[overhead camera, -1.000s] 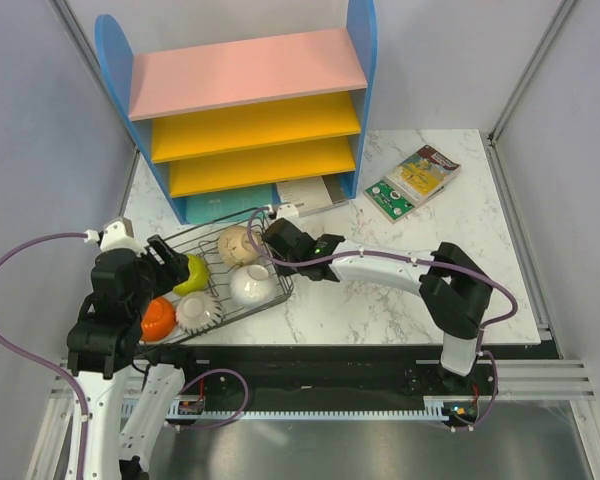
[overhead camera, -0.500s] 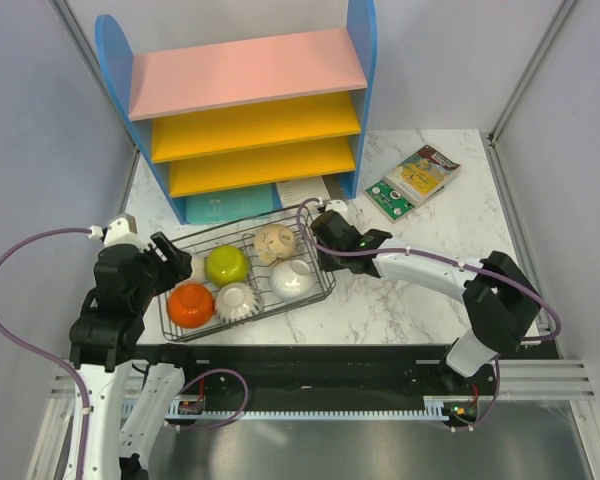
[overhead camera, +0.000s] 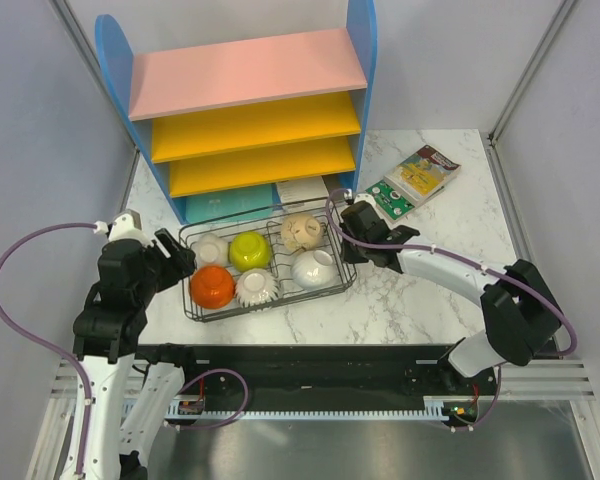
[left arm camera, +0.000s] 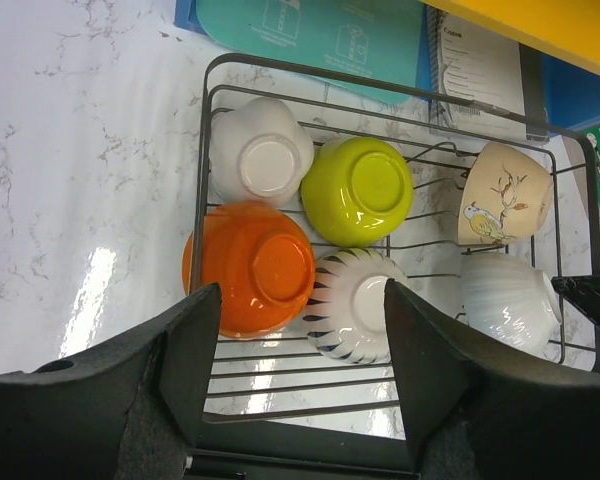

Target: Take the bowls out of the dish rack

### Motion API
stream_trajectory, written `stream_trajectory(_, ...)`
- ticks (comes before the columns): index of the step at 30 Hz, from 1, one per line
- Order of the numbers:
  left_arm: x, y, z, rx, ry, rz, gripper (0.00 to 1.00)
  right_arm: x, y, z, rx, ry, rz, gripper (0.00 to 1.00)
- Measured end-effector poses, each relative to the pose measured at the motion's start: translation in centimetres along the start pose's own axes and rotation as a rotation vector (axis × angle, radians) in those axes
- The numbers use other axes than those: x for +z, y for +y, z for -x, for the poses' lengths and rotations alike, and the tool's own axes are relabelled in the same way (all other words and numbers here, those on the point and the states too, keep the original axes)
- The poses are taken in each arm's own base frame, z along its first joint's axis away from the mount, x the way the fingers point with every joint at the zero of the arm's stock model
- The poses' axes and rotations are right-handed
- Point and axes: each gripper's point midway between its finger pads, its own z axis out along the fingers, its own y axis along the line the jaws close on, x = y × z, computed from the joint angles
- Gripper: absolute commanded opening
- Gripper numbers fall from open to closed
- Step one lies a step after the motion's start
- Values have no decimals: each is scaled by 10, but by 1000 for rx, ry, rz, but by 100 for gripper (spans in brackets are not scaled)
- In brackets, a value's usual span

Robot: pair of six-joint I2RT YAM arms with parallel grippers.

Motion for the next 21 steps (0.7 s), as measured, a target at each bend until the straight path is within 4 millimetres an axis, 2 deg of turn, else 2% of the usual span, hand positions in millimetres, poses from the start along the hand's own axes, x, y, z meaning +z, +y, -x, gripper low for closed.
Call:
stream_trajectory(6, 6, -2, -2, 1, 10, -5, 72, -4, -10, -1, -10, 3, 1, 0)
stream_trajectory(15, 11, -3, -7, 2, 31, -16, 72, -25, -79, -1, 87, 11, -130, 0)
stream_trajectory(18, 11, -4, -7, 1, 34, -22, 72, -28, -90, -3, 116, 12, -158, 0)
stream_trajectory(21, 12, -6, -8, 2, 40, -28, 72, -30, -93, -5, 133, 12, -157, 0)
